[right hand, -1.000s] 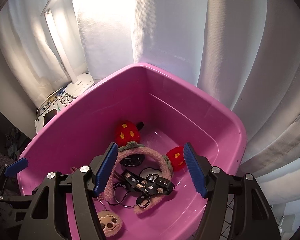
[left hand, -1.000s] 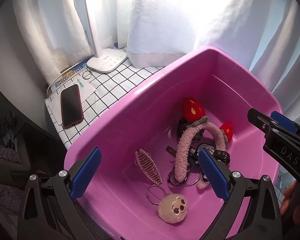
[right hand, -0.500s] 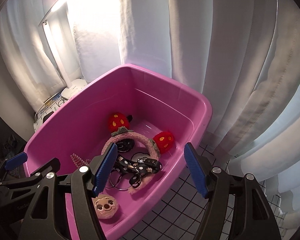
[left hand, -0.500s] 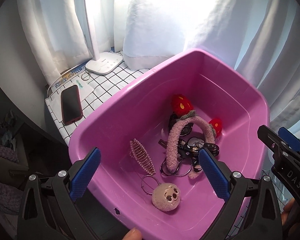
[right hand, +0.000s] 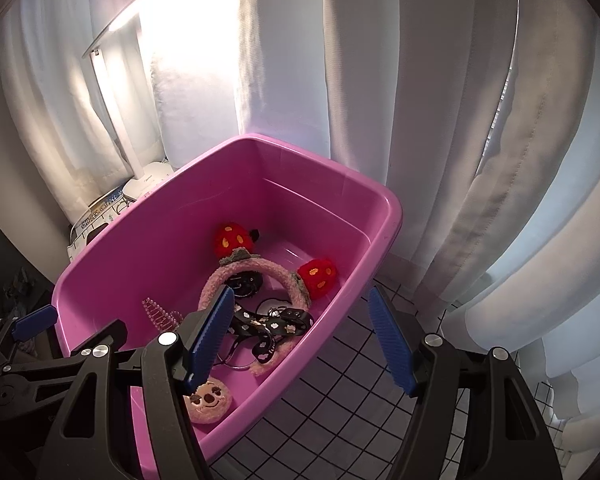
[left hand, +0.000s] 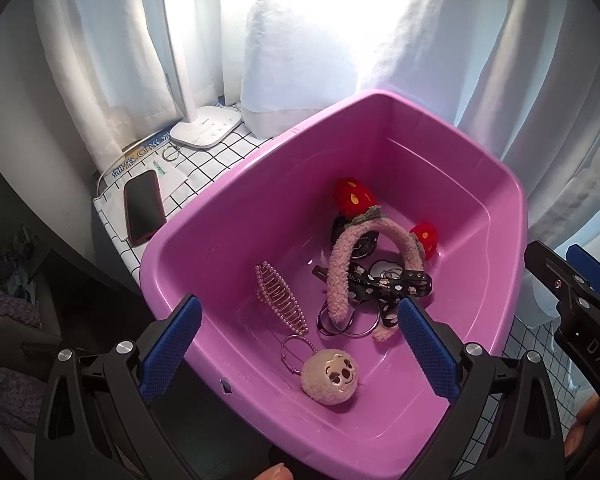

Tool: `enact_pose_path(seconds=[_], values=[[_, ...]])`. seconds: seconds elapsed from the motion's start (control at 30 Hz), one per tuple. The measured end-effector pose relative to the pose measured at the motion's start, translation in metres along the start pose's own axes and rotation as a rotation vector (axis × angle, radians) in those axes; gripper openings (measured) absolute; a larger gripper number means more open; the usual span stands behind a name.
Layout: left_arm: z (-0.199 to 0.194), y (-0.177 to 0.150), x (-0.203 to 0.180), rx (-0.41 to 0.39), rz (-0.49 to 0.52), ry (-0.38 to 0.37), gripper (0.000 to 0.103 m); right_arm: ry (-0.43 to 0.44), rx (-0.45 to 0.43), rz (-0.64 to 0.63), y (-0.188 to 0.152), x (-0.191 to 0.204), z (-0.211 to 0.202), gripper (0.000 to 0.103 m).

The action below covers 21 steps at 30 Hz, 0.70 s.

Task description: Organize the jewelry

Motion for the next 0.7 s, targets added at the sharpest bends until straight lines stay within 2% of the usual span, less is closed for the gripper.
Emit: enact_pose_path(seconds=[0.7], values=[[-0.014,0.0,0.005,-0.019,-0.027,0.018,0.097,0.006,-0.014,-0.027,-0.004,0.001,-0.011,0.066]])
Point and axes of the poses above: each gripper's, at about its wrist camera, not at the fingertips, and z roughly the way its jaws point, x to its left, y to its top, the point moved 6 cm from there along z, roughly the way its jaws point, and after that the axes turned 6 degrees about z, right-handed, at the moved point
